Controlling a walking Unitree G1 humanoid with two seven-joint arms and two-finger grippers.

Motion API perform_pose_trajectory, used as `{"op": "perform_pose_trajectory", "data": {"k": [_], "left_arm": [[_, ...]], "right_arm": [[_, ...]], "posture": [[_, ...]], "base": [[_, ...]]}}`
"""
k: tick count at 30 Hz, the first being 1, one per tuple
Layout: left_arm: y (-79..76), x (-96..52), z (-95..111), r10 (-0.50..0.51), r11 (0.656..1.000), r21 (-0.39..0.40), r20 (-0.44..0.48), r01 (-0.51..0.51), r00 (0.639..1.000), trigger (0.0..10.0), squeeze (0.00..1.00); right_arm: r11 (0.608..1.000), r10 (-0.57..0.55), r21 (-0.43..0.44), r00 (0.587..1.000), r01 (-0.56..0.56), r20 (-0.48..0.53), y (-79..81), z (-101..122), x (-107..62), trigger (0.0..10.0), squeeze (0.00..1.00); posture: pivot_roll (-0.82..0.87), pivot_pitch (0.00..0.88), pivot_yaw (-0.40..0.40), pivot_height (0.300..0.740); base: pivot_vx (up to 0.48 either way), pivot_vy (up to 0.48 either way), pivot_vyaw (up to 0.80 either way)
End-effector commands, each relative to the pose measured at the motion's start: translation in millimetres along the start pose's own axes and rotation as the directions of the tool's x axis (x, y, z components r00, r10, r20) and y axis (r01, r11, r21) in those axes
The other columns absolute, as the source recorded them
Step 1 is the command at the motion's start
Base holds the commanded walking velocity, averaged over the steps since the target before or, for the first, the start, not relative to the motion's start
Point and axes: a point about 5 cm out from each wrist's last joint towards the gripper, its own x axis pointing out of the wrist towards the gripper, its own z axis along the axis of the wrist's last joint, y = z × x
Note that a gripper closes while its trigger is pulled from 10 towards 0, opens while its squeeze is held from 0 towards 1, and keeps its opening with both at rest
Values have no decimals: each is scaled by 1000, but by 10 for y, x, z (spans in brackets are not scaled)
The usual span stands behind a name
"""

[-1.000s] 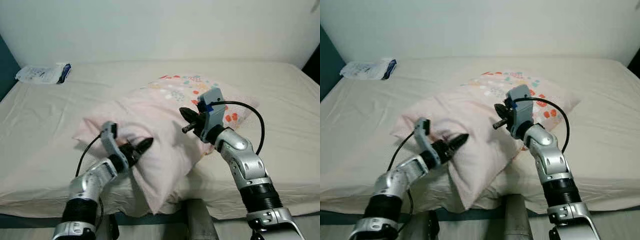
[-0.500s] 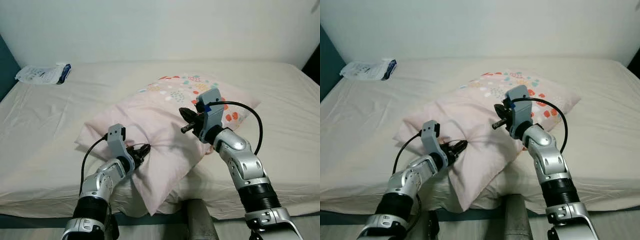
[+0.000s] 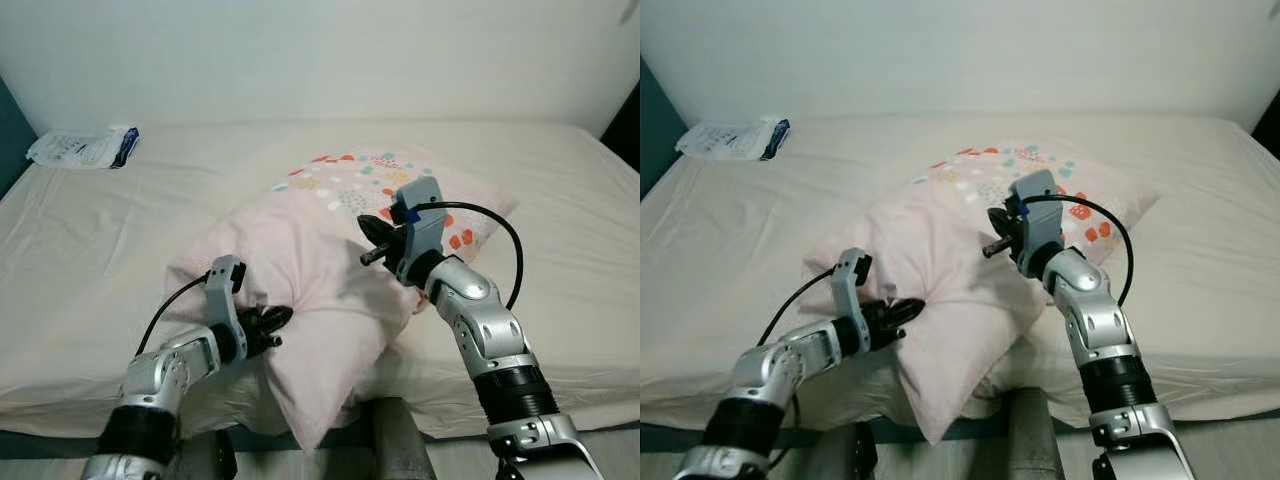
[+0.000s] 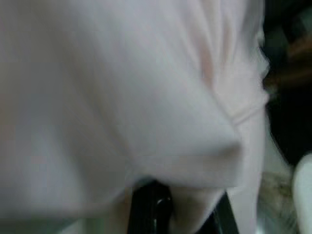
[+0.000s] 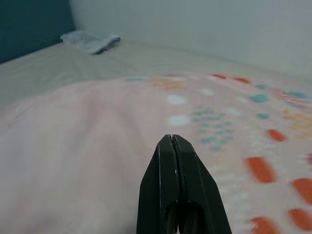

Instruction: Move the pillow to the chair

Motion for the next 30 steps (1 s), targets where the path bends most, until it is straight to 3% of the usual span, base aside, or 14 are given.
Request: {"op": "perform_pose_trajectory", "data": {"k": [1, 4, 5, 10, 12, 14, 16, 20, 23, 24, 25, 26, 29, 30], "left_arm": [[32, -141, -113, -42, 999, 7, -86, 43, 995, 0, 0], [107, -272, -134, -21, 999, 44, -130, 27, 991, 0, 0], [350, -617, -156, 89, 989, 133, -230, -60, 969, 0, 0], [491, -808, -142, 171, 975, 186, -274, -123, 946, 0, 0], [796, -1271, -58, 409, 897, 327, -357, -298, 840, 0, 0], [796, -1271, -58, 409, 897, 327, -357, -298, 840, 0, 0], [952, -1591, 45, 583, 795, 451, -384, -405, 716, 0, 0], [1077, -1927, 171, 745, 648, 597, -368, -473, 556, 0, 0], [1103, -1993, 187, 778, 609, 635, -362, -474, 514, 0, 0], [1142, -2037, 233, 833, 530, 688, -311, -496, 457, 0, 0], [1142, -2037, 233, 833, 530, 688, -311, -496, 457, 0, 0], [1170, -2068, 278, 875, 456, 727, -258, -514, 410, 0, 0], [1190, -2088, 321, 903, 393, 750, -208, -531, 376, 0, 0], [1210, -2117, 390, 933, 308, 772, -133, -556, 334, 0, 0]], "right_arm": [[1000, -8, 11, 1000, 8, -13, -16, -38, -8, 10000, 0], [1000, -13, 12, 1000, 13, -14, -27, -41, -12, 10000, 0], [1000, -24, 16, 1000, 24, -14, -49, -40, -9, 10000, 0], [999, -28, 17, 1000, 28, -12, -59, -33, -5, 10000, 0], [999, -35, 17, 999, 35, -9, -77, -19, 1, 10000, 0], [999, -35, 17, 999, 35, -9, -77, -19, 1, 10000, 0], [997, -69, 26, 997, 70, -38, -142, -55, -13, 10000, 0], [984, -173, 25, 976, 178, -134, -300, -193, -56, 10000, 0], [977, -206, 23, 964, 213, -166, -348, -242, -76, 10000, 0], [961, -265, 27, 940, 277, -213, -435, -316, -125, 10000, 0], [961, -265, 27, 940, 277, -213, -435, -316, -125, 10000, 0], [945, -310, 27, 918, 326, -246, -502, -369, -166, 10000, 0], [930, -347, 31, 899, 368, -267, -559, -402, -203, 10000, 0], [908, -393, 30, 874, 418, -286, -627, -431, -246, 10000, 0]], "posture": [[-84, 82, 0, 582], [-80, 83, 0, 582], [-77, 83, 1, 582], [-76, 84, 1, 582], [-76, 86, 0, 582], [-76, 86, 0, 582], [-75, 87, -4, 582], [-77, 87, -6, 582], [-77, 86, -6, 582], [-78, 86, -7, 582], [-78, 86, -7, 582], [-78, 86, -7, 582], [-83, 87, -7, 582], [-86, 88, -8, 582]], "base": [[0, 0, 0], [0, 0, 0], [0, 0, 0], [0, 0, 0], [0, 0, 0], [0, 0, 0], [0, 0, 0], [0, 0, 0], [0, 0, 0], [0, 0, 0], [0, 0, 0], [0, 0, 0], [0, 0, 0], [0, 0, 0]]}}
